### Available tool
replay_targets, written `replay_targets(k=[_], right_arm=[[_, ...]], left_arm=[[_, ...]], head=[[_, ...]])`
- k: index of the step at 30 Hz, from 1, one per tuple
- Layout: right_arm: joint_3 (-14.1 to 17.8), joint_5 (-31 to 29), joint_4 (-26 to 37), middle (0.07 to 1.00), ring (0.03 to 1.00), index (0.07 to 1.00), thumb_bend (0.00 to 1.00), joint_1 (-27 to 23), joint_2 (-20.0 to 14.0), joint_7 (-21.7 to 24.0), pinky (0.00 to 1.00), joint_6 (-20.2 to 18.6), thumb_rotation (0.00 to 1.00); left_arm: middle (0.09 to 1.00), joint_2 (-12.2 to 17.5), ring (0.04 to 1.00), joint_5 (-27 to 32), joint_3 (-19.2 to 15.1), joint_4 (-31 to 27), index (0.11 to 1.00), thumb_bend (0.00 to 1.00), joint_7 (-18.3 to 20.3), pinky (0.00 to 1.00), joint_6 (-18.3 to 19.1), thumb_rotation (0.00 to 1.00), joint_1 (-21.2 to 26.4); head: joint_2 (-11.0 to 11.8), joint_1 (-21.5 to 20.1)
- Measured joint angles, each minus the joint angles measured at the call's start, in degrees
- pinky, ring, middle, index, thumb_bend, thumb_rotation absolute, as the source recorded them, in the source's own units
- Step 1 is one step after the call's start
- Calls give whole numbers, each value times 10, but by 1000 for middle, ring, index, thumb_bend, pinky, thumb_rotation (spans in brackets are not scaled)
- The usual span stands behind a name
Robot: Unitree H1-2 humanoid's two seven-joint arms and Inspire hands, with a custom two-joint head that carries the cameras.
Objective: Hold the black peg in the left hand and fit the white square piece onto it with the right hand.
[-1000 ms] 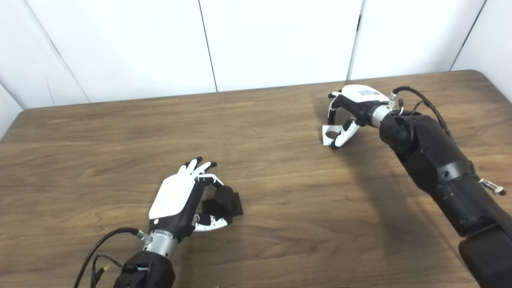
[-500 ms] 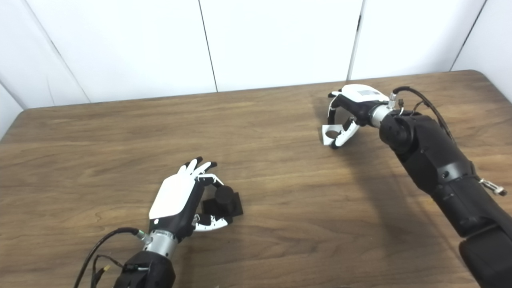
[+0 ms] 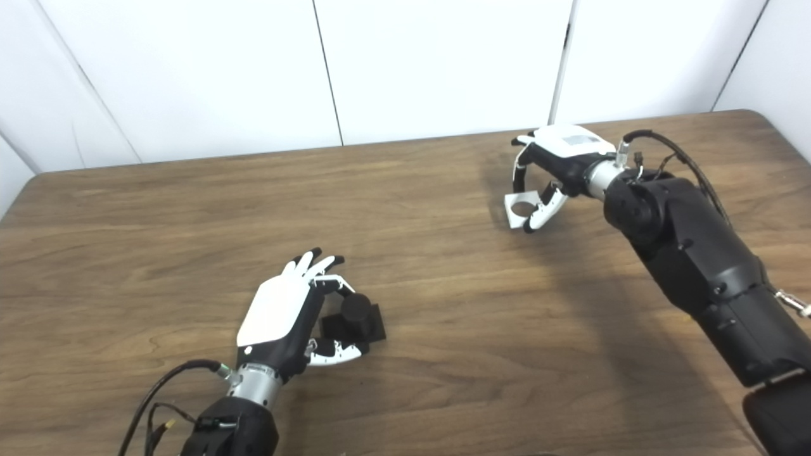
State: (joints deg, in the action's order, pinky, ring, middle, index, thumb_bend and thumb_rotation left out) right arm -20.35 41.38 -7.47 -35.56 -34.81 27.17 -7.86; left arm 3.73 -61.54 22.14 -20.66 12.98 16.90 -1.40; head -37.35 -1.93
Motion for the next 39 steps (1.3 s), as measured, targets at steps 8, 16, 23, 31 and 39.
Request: replay_targets(k=[8,16,23,31,39], right_arm=[[0,3,76,956,1000,490,525,15,1,45,1000,-17,148],[0,5,168,947,1000,489,525,18,5,99,1000,-40,148],[1,-1,229,948,1000,489,525,31,20,126,1000,-50,146],[4,-12,287,949,1000,489,525,35,40,156,1000,-65,148],[-1,-12,318,949,1000,490,525,35,65,169,1000,-69,146]], left_arm=[[914,-1,1000,-1,0,1,490,520,-1,1000,0,63,0],[914,-3,1000,-1,1,3,490,520,-4,1000,0,62,0],[910,-5,1000,-1,4,6,490,520,-11,1000,0,63,1],[911,-6,1000,-2,4,7,490,520,-13,1000,0,63,1],[911,-7,1000,-2,5,8,491,520,-13,1000,0,65,1]], head=[[4,2],[4,2],[3,4],[2,5],[0,4]])
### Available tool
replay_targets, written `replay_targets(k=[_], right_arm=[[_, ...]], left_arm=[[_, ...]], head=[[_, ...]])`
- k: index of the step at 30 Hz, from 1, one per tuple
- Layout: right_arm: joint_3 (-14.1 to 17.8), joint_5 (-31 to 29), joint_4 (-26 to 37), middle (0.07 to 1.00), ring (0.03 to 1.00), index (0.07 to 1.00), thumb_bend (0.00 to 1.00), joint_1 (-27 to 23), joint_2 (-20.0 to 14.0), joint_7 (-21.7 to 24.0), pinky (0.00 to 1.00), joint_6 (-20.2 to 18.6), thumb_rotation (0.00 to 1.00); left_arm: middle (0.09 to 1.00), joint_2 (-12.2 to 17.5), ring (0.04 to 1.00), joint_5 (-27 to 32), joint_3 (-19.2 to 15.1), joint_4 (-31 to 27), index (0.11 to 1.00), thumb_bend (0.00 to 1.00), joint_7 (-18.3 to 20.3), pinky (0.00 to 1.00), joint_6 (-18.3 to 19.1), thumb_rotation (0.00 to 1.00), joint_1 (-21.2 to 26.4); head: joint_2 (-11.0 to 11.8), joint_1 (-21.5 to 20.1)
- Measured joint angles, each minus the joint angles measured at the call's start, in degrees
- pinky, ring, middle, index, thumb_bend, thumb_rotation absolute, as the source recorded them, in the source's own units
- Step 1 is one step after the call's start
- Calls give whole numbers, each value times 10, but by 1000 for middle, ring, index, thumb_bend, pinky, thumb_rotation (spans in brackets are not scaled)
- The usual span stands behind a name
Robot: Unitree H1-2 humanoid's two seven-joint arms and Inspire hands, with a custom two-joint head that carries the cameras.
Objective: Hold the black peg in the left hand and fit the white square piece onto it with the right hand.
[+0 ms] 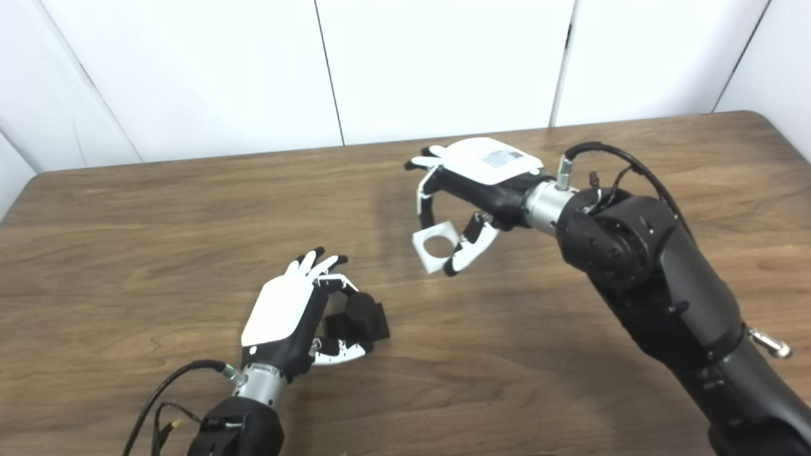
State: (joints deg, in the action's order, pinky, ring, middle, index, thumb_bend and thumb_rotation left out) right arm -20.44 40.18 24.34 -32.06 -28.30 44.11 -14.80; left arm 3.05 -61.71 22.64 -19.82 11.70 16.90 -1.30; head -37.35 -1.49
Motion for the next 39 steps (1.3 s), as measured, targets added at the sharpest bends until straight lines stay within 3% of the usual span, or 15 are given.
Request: replay_targets(k=[17,39], right_arm=[[-31,21,24,949,1000,489,525,0,38,26,1000,3,148],[-65,43,7,940,1000,488,525,11,80,26,1000,35,147]], left_arm=[[912,0,1000,-1,0,0,491,520,5,1000,0,64,3],[910,-3,1000,-11,0,0,491,520,16,1000,1,64,6]], head=[[-3,2],[-6,5]])
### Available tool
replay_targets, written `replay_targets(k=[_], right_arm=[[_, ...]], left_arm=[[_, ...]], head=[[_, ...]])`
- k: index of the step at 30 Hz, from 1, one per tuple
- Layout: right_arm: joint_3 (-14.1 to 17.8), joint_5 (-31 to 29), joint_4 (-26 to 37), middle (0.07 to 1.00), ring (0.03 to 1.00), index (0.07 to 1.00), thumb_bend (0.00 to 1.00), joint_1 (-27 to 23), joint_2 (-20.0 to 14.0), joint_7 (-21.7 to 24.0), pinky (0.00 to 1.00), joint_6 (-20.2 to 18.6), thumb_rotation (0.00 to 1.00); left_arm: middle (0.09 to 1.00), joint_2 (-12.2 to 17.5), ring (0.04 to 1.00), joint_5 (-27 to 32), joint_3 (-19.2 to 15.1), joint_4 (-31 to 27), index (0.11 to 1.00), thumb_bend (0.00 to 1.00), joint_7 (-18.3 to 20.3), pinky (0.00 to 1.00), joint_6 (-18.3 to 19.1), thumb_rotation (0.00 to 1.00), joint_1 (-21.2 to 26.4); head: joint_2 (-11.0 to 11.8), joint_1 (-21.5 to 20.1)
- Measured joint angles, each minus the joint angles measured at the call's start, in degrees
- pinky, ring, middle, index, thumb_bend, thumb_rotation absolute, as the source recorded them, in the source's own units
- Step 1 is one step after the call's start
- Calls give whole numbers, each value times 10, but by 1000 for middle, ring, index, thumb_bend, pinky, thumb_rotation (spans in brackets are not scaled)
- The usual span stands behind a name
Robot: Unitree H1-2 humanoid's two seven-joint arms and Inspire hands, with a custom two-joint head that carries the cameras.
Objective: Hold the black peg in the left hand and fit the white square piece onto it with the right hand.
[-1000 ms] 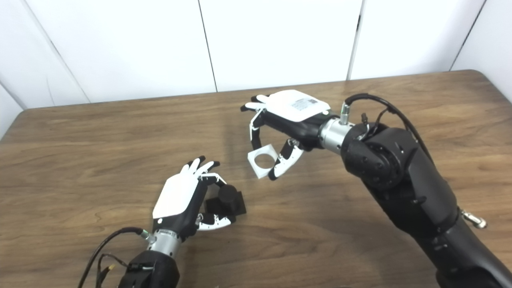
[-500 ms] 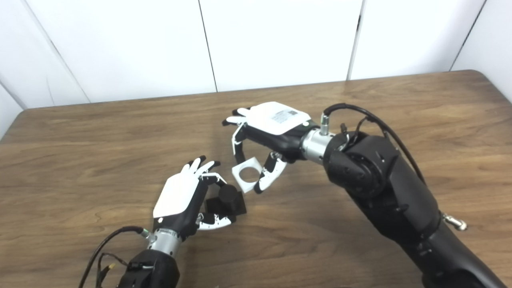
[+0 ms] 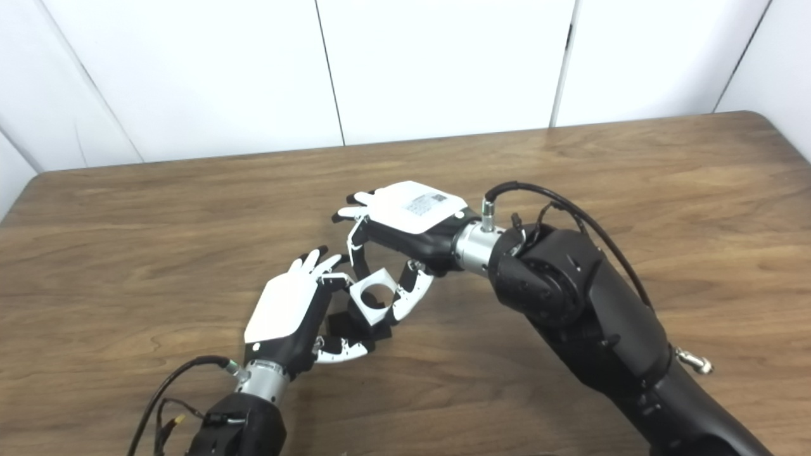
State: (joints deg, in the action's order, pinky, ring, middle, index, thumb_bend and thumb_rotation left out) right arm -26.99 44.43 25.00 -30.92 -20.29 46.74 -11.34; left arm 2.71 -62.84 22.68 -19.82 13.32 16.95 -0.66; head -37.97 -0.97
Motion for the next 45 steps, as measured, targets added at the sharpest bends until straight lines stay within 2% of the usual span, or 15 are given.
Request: replay_targets(k=[7,20,45], right_arm=[[-3,1,-16,943,1000,488,525,1,12,0,1000,7,147],[-4,5,-35,946,1000,488,524,3,13,0,1000,11,146],[-7,23,-41,945,1000,489,525,3,24,-6,1000,24,146]], left_arm=[[911,0,1000,0,0,0,491,519,0,1000,0,65,0],[911,-1,1000,-2,2,0,491,520,-1,1000,0,66,0],[913,-9,1000,-8,8,0,491,517,-3,1000,0,67,-3]], head=[[0,1],[0,4],[-2,8]])
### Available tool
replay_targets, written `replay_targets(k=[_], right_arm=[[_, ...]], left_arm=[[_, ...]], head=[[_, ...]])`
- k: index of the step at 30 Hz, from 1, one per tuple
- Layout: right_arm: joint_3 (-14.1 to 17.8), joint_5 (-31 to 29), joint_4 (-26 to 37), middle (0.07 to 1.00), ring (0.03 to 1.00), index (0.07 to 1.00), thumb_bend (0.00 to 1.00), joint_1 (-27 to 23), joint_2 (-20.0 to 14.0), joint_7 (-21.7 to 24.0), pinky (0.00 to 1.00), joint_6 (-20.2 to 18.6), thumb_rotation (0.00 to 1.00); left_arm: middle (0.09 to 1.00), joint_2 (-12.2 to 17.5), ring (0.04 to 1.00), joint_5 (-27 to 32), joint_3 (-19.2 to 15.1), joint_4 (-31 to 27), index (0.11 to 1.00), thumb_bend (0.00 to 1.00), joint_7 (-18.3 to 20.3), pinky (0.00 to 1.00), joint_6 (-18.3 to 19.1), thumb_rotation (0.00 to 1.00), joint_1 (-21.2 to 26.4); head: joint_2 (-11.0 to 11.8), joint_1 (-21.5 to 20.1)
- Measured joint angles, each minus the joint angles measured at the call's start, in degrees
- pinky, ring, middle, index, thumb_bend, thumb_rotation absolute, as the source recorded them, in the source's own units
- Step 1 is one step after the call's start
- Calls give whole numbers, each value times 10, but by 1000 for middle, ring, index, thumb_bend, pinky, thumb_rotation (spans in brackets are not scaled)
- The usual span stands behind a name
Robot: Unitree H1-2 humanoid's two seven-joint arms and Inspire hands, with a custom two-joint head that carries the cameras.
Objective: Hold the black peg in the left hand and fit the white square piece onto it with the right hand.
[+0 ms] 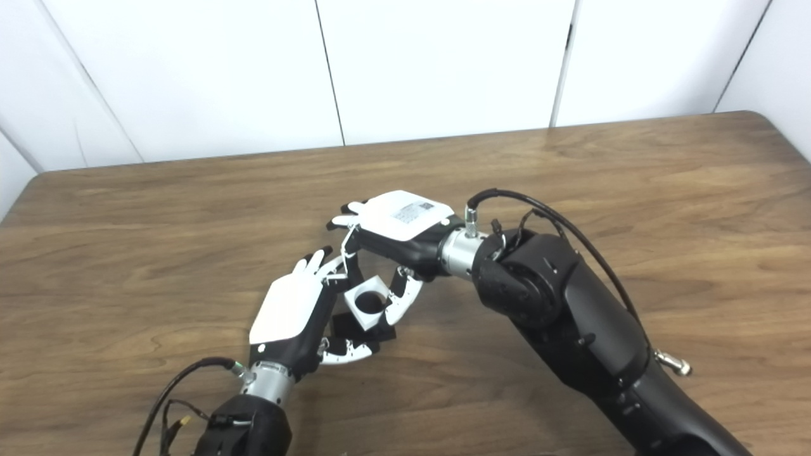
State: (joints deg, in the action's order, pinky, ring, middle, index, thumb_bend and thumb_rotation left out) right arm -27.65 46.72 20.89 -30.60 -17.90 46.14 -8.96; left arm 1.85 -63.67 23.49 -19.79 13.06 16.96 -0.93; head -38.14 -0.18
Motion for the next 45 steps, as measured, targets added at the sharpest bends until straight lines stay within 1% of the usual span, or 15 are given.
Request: replay_targets(k=[9,27,28,29,30,32,34,37,45], right_arm=[[-1,3,-3,945,1000,489,525,6,1,0,1000,7,146],[-1,5,-9,939,1000,491,525,8,-2,-7,1000,18,150],[-1,4,-9,938,1000,549,693,8,-3,-6,1000,18,194],[0,4,-10,938,1000,592,810,8,-4,-6,1000,17,237],[0,3,-10,938,1000,611,857,8,-5,-6,1000,17,261],[0,3,-12,939,1000,636,918,8,-10,-6,994,17,314],[1,3,-15,943,1000,657,942,11,-16,-5,991,17,354],[1,4,-15,943,1000,665,953,13,-20,-1,984,17,377],[1,4,-15,944,1000,673,972,13,-22,4,986,17,405]], left_arm=[[912,-2,1000,-1,4,0,491,518,1,1000,1,67,0],[910,-5,1000,-1,4,0,491,519,1,1000,3,67,0],[911,-5,1000,-1,4,1,491,519,1,1000,3,67,0],[912,-6,1000,-1,4,1,491,519,1,1000,3,66,0],[912,-6,1000,-1,4,1,491,519,2,1000,3,66,0],[913,-6,1000,-1,4,1,491,519,2,1000,3,65,0],[911,-6,1000,-1,4,1,491,519,2,1000,3,66,0],[912,-6,1000,-1,4,1,491,519,1,1000,3,66,0],[912,-7,1000,-1,4,1,491,518,2,1000,3,67,0]], head=[[-4,2],[-3,4],[-3,4],[-3,4],[-3,4],[-4,4],[-4,4],[-4,4],[-4,4]])
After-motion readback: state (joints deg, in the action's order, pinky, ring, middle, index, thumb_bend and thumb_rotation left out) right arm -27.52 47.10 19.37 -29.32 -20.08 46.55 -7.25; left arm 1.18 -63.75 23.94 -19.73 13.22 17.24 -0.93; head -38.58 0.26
